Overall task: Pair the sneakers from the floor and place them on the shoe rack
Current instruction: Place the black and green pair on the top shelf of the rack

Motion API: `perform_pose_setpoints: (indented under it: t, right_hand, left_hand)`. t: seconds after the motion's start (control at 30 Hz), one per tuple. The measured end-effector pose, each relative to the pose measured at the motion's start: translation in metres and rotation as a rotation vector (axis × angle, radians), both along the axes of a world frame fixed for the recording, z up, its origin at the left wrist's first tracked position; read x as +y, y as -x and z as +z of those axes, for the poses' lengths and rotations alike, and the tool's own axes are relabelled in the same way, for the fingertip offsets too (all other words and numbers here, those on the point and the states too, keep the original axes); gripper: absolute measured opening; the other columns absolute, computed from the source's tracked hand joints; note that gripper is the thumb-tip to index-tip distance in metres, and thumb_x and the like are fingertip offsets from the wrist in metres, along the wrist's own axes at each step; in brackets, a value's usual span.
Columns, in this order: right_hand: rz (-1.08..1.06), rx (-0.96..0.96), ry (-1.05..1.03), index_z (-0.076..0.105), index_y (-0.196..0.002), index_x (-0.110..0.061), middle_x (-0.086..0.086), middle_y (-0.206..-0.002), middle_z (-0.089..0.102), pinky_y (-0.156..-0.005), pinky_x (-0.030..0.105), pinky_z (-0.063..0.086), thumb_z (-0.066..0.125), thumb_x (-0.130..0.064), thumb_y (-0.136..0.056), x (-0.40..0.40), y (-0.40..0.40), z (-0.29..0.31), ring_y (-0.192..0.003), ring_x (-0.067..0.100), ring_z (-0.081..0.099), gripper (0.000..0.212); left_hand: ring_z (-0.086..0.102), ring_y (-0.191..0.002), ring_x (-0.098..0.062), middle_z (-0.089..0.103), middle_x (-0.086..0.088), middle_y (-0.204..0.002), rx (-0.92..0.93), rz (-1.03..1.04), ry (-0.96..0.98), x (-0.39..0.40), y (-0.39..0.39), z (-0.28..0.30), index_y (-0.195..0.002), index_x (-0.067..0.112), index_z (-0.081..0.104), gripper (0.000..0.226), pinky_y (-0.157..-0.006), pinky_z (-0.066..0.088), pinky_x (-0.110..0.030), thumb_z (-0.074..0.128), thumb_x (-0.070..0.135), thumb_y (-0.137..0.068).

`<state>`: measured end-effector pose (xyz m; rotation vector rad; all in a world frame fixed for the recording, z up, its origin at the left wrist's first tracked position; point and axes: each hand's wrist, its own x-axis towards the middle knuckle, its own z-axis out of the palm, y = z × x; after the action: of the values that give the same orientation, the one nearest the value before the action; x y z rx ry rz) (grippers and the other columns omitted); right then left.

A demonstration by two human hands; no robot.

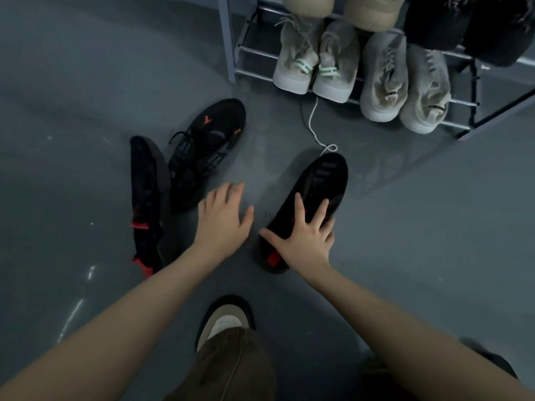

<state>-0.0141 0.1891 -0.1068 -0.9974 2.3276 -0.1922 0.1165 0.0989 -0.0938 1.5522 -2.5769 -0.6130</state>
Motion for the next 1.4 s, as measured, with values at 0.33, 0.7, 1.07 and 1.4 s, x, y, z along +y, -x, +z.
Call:
perform_pose_setpoints:
  t: [0.33,0.7,1.07,1.4]
  right_hand:
    - [0.25,0.045,0.035,0.005,-0.145,-0.045,0.004,-0.156,-0.016,-0.11,0.058,0.022,0.058,-0.072,-0.068,-0.032,0.002,-0.003,-0.14,0.046,-0.003,0.097]
    - [0.281,-0.116,0.303,0.03,-0.141,-0.041,0.002,-0.153,0.015,-0.106,0.05,0.033,0.067,-0.046,-0.071,-0.029,-0.057,0.015,-0.136,0.032,0.016,0.079]
    - [0.343,-0.085,0.412,0.04,-0.136,-0.039,0.004,-0.149,0.028,-0.101,0.055,0.039,0.052,-0.056,-0.067,-0.012,-0.069,0.02,-0.136,0.033,0.025,0.073]
    - [0.361,-0.105,0.505,0.045,-0.134,-0.038,0.0,-0.149,0.028,-0.1,0.044,0.04,0.065,-0.048,-0.07,-0.024,-0.047,0.022,-0.137,0.026,0.026,0.068]
  left_hand:
    - [0.023,-0.135,-0.041,0.025,-0.022,-0.149,-0.081,0.263,0.183,-0.022,-0.055,0.009,-0.142,0.007,0.029,0.07,-0.105,0.023,-0.055,0.058,0.032,-0.084]
    - [0.032,-0.128,-0.034,0.037,-0.007,-0.146,0.025,0.455,0.066,0.0,-0.095,-0.004,-0.142,0.019,0.036,0.052,-0.101,0.026,-0.05,0.048,0.036,-0.094]
    - [0.037,-0.127,-0.038,0.025,-0.02,-0.147,0.11,0.72,-0.246,0.006,-0.111,-0.006,-0.14,0.053,0.002,0.066,-0.104,0.029,-0.053,0.038,0.062,-0.086]
    - [0.041,-0.115,-0.028,0.038,-0.013,-0.129,0.257,0.543,0.048,0.014,-0.088,0.015,-0.138,0.041,0.031,0.069,-0.1,0.029,-0.043,0.06,0.052,-0.077]
